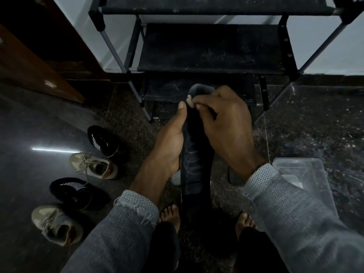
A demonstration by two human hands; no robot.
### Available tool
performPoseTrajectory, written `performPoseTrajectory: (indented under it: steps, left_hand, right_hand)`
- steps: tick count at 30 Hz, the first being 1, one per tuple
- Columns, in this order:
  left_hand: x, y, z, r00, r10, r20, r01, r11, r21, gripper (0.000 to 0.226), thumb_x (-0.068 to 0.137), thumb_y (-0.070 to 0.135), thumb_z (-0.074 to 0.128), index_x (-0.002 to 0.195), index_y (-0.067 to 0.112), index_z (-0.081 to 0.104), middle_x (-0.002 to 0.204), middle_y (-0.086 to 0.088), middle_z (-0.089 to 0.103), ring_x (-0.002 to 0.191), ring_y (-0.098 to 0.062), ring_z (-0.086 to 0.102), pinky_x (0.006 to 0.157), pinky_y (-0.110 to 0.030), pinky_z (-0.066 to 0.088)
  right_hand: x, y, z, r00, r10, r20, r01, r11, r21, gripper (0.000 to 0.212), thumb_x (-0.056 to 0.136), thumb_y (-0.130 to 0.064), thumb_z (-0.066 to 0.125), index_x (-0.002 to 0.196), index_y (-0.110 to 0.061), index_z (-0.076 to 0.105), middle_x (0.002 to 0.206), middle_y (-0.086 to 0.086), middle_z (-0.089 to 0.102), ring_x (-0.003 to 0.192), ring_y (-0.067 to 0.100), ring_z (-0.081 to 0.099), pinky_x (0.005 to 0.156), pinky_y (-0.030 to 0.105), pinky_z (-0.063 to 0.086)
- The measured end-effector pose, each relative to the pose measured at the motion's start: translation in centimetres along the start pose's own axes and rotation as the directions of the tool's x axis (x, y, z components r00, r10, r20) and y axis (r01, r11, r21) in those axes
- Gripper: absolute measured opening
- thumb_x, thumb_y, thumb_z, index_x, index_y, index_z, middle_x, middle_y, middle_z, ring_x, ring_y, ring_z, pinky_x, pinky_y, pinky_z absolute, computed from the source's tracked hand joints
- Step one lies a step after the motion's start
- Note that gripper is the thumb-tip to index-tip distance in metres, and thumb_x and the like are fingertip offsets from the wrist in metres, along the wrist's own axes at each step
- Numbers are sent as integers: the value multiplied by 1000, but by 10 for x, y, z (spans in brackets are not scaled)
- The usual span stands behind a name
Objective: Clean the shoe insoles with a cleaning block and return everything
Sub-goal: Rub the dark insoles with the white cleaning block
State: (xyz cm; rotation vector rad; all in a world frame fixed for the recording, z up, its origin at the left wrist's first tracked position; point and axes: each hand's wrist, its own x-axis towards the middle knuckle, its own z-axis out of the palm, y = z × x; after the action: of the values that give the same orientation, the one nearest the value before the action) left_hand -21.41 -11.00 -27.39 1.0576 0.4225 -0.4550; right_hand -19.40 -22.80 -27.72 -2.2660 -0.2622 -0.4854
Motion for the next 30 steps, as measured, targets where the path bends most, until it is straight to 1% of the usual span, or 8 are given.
performPoseTrajectory:
  steps: [5, 8, 11, 14, 18, 22, 27, 30]
  left_hand:
    - [0, 1, 0, 1000, 9, 3, -9, 1000, 20, 52, 99, 51, 38, 115, 11, 67, 107, -11, 73, 99, -23, 70, 84, -34, 57]
    - [1, 1, -2, 1000, 7, -15, -8, 999, -51, 54, 98, 53, 38, 114, 10, 67, 110, -14, 72, 102, -25, 69, 82, -34, 57]
    - [3, 4, -6, 998, 33, -53, -39, 994, -103, 61, 98, 54, 38, 120, 3, 63, 118, -18, 68, 108, -28, 67, 86, -34, 56]
    - [5, 4, -9, 996, 39, -78, -50, 989, -139, 62, 97, 55, 39, 120, 2, 63, 118, -18, 68, 108, -27, 67, 84, -34, 57]
    - [7, 3, -9, 997, 42, -58, -53, 979, -197, 64, 97, 57, 39, 122, 4, 63, 118, -18, 67, 107, -29, 66, 87, -38, 54]
    - [10, 3, -10, 996, 57, -72, -73, 966, -250, 62, 96, 59, 40, 110, 5, 68, 108, -16, 71, 99, -27, 69, 87, -39, 54]
    - [11, 5, -16, 987, 60, -148, -95, 967, -238, 65, 93, 59, 44, 118, 3, 64, 112, -17, 70, 102, -28, 69, 84, -38, 56]
    - [12, 5, -13, 989, 62, -136, -94, 967, -238, 66, 93, 60, 44, 122, 4, 62, 117, -17, 68, 107, -29, 67, 90, -40, 54]
  right_hand:
    - [0, 7, -4, 996, 90, -3, -90, 995, 48, 15, 91, -15, 62, 99, -13, 74, 88, 4, 62, 77, 17, 61, 68, 39, 54]
    - [-9, -7, 2, 998, 30, 46, -34, 996, 80, 15, 90, -13, 62, 98, -13, 75, 88, 4, 63, 78, 17, 61, 69, 39, 54]
    - [-19, -19, 8, 993, -41, 111, 28, 993, 112, 17, 88, -12, 60, 97, -12, 75, 85, 7, 64, 77, 22, 62, 68, 42, 54]
    - [-21, -21, 8, 987, -72, 145, 64, 996, 63, 18, 87, -15, 59, 93, -12, 75, 82, 8, 64, 75, 26, 61, 66, 45, 53]
    - [-16, -12, 4, 994, 37, 101, -32, 998, -47, 15, 89, -21, 60, 88, -15, 74, 83, 4, 66, 78, 24, 61, 69, 46, 51]
    - [-18, -11, 4, 986, 130, 105, -138, 988, 69, 12, 90, -20, 65, 89, -13, 74, 86, 2, 66, 78, 16, 63, 71, 41, 53]
    - [-31, -32, 11, 976, 17, 216, -56, 983, 175, 20, 89, -18, 57, 92, -10, 75, 87, 5, 66, 78, 20, 63, 69, 41, 54]
    - [-27, -27, 10, 979, -2, 206, -20, 994, 106, 18, 88, -19, 58, 89, -13, 75, 85, 5, 67, 78, 23, 62, 70, 44, 52]
